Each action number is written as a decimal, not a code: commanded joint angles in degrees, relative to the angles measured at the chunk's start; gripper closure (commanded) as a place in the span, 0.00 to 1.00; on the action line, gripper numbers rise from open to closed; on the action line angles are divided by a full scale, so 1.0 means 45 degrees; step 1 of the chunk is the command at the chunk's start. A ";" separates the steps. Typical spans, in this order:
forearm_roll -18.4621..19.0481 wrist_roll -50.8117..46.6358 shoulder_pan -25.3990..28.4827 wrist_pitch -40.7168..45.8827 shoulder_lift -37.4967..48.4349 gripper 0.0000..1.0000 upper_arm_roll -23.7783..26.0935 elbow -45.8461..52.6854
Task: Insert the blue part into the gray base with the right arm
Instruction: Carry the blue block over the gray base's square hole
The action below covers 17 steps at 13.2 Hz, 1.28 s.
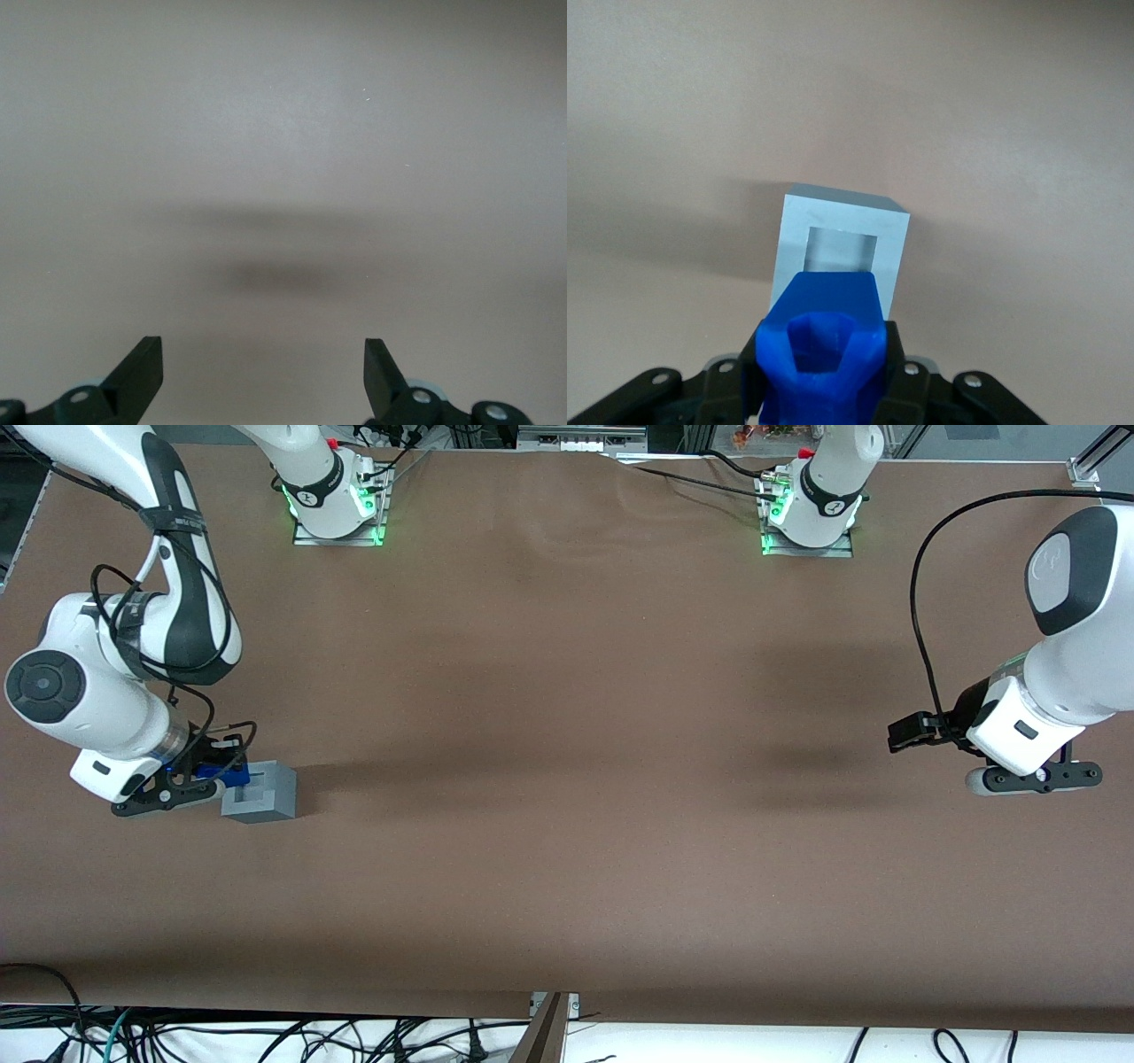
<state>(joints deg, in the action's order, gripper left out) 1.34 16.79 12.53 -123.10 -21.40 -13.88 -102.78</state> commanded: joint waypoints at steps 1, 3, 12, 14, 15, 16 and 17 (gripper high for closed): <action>-0.0591 0.0760 -0.0069 -0.0983 0.0303 0.84 -0.0178 -0.0869; -0.0649 0.0702 -0.0186 -0.1199 0.0109 0.84 -0.0178 -0.0851; -0.1392 0.0526 -0.0265 -0.2000 -0.0674 0.84 -0.0158 -0.0734; -0.1392 0.0507 -0.0284 -0.2157 -0.0829 0.84 -0.0158 -0.0695; -0.1392 0.0178 -0.0284 -0.2157 -0.0849 0.84 -0.0158 -0.0695; -0.1392 -0.0019 -0.0265 -0.2157 -0.0908 0.84 -0.0158 -0.0695; -0.1392 -0.0040 -0.0265 -0.2157 -0.0928 0.84 -0.0139 -0.0675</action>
<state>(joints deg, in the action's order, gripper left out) -4.09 17.56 11.62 -132.19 -24.98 -14.77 -105.91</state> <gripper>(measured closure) 0.493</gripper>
